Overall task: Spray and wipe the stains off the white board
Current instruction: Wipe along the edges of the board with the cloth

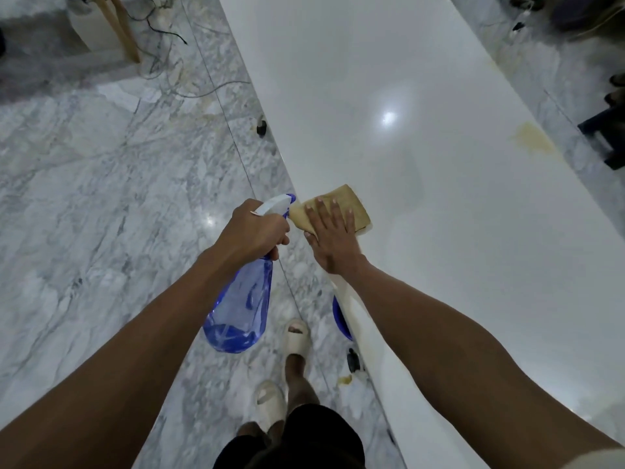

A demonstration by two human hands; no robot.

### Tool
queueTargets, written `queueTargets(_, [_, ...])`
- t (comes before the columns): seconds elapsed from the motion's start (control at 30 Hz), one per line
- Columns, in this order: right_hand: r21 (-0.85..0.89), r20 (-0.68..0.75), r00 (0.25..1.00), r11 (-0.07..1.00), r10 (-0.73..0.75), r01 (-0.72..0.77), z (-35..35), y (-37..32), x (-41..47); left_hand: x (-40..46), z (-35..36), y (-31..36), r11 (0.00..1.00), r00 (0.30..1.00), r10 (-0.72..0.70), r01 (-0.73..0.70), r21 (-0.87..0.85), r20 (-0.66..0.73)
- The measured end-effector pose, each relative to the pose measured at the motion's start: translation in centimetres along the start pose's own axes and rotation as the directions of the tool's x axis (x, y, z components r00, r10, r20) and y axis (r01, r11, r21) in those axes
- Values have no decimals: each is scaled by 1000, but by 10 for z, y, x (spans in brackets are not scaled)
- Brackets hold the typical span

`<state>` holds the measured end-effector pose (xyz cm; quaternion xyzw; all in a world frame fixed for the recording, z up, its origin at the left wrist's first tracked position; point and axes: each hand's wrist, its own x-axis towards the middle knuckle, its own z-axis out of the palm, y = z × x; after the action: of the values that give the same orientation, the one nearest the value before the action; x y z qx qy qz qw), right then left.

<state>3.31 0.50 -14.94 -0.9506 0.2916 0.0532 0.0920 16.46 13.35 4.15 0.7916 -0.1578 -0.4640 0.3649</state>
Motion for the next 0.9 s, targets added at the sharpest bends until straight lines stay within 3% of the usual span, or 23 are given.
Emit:
queueTargets(0.3, [-6, -53, 998, 999, 40, -40, 21, 10, -124, -77, 35, -57, 997, 996, 68, -70, 34, 62])
queueTargets(0.57, [18, 20, 996, 996, 87, -87, 27, 9, -220, -147, 82, -93, 994, 989, 91, -97, 52, 113])
queueTargets(0.9, [27, -23, 998, 998, 60, -60, 44, 16, -323, -216, 133, -133, 995, 994, 86, -89, 39, 61])
